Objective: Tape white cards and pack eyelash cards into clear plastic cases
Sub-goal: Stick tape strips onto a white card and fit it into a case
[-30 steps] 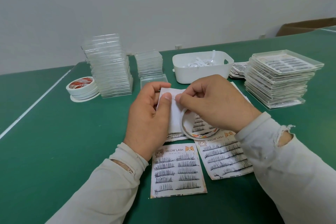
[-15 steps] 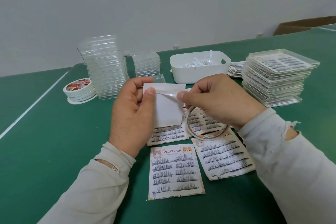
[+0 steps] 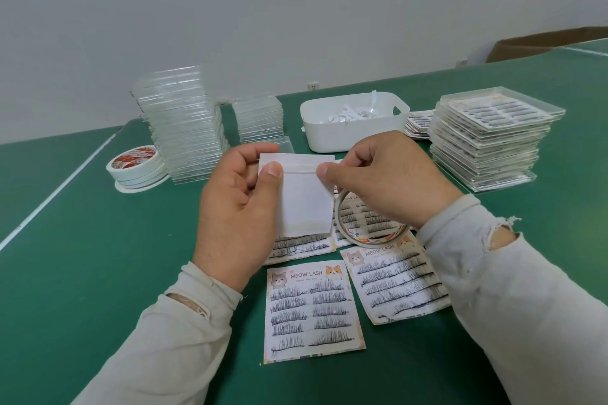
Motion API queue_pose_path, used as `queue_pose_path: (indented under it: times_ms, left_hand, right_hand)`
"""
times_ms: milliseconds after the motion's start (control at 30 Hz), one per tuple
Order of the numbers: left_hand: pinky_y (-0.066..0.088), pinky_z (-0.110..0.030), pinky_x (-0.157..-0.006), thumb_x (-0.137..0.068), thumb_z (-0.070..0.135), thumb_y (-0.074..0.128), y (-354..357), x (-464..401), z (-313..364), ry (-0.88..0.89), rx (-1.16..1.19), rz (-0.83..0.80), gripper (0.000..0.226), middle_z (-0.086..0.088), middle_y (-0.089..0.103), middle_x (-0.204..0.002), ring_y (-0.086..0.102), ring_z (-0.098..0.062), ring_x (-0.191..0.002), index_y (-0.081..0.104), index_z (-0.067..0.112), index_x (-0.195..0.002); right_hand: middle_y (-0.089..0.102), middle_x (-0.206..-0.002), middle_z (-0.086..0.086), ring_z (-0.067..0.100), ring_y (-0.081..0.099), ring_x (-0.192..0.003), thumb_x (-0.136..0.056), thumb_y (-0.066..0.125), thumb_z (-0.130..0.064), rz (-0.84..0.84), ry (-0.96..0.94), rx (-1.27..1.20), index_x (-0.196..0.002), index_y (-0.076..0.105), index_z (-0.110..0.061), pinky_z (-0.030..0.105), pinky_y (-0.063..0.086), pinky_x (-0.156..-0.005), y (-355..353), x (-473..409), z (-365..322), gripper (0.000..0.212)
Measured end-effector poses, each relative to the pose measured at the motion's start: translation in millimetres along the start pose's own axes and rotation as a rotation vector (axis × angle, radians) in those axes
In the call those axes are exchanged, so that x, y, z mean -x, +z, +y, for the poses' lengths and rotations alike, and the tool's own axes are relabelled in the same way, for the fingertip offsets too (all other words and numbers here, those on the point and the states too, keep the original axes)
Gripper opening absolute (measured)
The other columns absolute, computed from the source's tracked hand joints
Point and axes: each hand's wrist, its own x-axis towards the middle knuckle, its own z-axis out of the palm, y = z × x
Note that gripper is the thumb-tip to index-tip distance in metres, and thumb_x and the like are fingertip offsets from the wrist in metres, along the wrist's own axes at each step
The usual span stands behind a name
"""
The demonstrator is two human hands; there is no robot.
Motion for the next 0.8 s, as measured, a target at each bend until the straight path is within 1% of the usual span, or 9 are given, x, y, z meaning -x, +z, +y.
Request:
queue_pose_path:
  times_ms: [100, 200, 300, 333, 367, 433, 567, 700, 800]
  left_hand:
    - [0.055, -0.017, -0.063, -0.101, 0.008, 0.055, 0.6, -0.1, -1.6, -0.032, 0.053, 0.017, 0.020, 0.006, 0.078, -0.091, 0.072, -0.005, -0.081, 0.064, 0.025, -0.108]
    - [0.055, -0.018, -0.063, -0.096, 0.015, 0.056, 1.7, -0.8, -2.6, -0.047, 0.082, 0.050, 0.018, 0.006, 0.078, -0.091, 0.072, -0.006, -0.080, 0.064, 0.027, -0.107]
    - [0.055, -0.018, -0.063, -0.093, 0.020, 0.056, 1.5, -1.6, -4.9, -0.060, 0.077, 0.073, 0.020, 0.008, 0.077, -0.089, 0.071, -0.005, -0.079, 0.063, 0.030, -0.109]
    - [0.054, -0.018, -0.063, -0.093, 0.021, 0.056, 0.9, -1.5, -5.8, -0.062, 0.069, 0.077, 0.021, 0.009, 0.076, -0.088, 0.070, -0.005, -0.078, 0.062, 0.032, -0.110]
    - [0.054, -0.018, -0.064, -0.092, 0.022, 0.055, 0.4, -1.6, -6.7, -0.056, 0.052, 0.082, 0.022, 0.010, 0.076, -0.088, 0.069, -0.005, -0.078, 0.062, 0.034, -0.110]
    - [0.052, -0.017, -0.068, -0.093, 0.023, 0.055, -0.7, -1.2, -7.9, -0.029, -0.006, 0.091, 0.023, 0.014, 0.073, -0.091, 0.066, -0.004, -0.080, 0.062, 0.036, -0.110]
    - [0.049, -0.012, -0.074, -0.093, 0.020, 0.054, -1.1, -0.9, -6.6, 0.014, -0.070, 0.093, 0.026, 0.024, 0.069, -0.102, 0.063, 0.002, -0.087, 0.062, 0.040, -0.108]
    - [0.049, -0.011, -0.073, -0.091, 0.013, 0.057, -2.1, -1.7, -5.1, 0.018, -0.095, 0.089, 0.030, 0.025, 0.069, -0.101, 0.062, 0.003, -0.084, 0.062, 0.038, -0.107]
    - [0.048, -0.016, -0.084, -0.087, 0.015, 0.061, -4.4, -3.7, -4.2, 0.033, -0.265, 0.065, 0.029, 0.020, 0.064, -0.104, 0.060, 0.000, -0.093, 0.062, 0.037, -0.106]
  right_hand:
    - [0.055, -0.043, -0.018, -0.002, 0.046, -0.038, -0.082, 0.080, -0.042, 0.005, -0.004, 0.000, -0.069, 0.074, -0.009, 0.009, 0.034, -0.039, -0.3, 1.4, -0.9, 0.036]
    - [0.069, -0.058, -0.011, -0.001, 0.048, -0.038, -0.082, 0.080, -0.039, -0.011, -0.014, -0.052, -0.069, 0.075, -0.013, 0.010, 0.036, -0.039, -2.2, 2.8, -2.6, 0.030]
    - [0.076, -0.073, 0.002, 0.019, 0.064, -0.058, -0.083, 0.079, -0.032, -0.054, -0.021, -0.080, -0.072, 0.078, -0.015, 0.027, 0.056, -0.057, -2.3, 3.1, -2.9, 0.020]
    - [0.076, -0.074, 0.002, 0.025, 0.065, -0.062, -0.084, 0.078, -0.029, -0.066, -0.023, -0.096, -0.073, 0.078, -0.015, 0.031, 0.056, -0.061, -2.3, 3.0, -2.7, 0.018]
    - [0.076, -0.074, 0.001, 0.025, 0.062, -0.056, -0.085, 0.078, -0.027, -0.079, -0.025, -0.118, -0.074, 0.079, -0.015, 0.031, 0.055, -0.057, -2.4, 2.7, -2.3, 0.016]
    - [0.076, -0.072, -0.002, 0.009, 0.048, -0.042, -0.085, 0.078, -0.025, -0.106, -0.017, -0.170, -0.075, 0.079, -0.014, 0.020, 0.043, -0.044, -3.0, 1.9, -1.0, 0.015]
    - [0.077, -0.074, 0.004, -0.001, 0.052, -0.041, -0.082, 0.081, -0.016, -0.129, 0.014, -0.309, -0.075, 0.077, -0.009, 0.007, 0.037, -0.043, -5.9, -0.6, 0.8, 0.010]
    - [0.076, -0.072, 0.007, 0.003, 0.056, -0.050, -0.080, 0.084, -0.017, -0.109, -0.014, -0.285, -0.074, 0.075, -0.010, 0.012, 0.044, -0.050, -6.5, -0.4, 1.4, 0.013]
    - [0.074, -0.073, 0.014, 0.013, 0.056, -0.057, -0.080, 0.084, -0.021, -0.100, -0.053, -0.203, -0.076, 0.075, -0.012, 0.022, 0.049, -0.058, -4.0, 1.9, -0.7, 0.013]
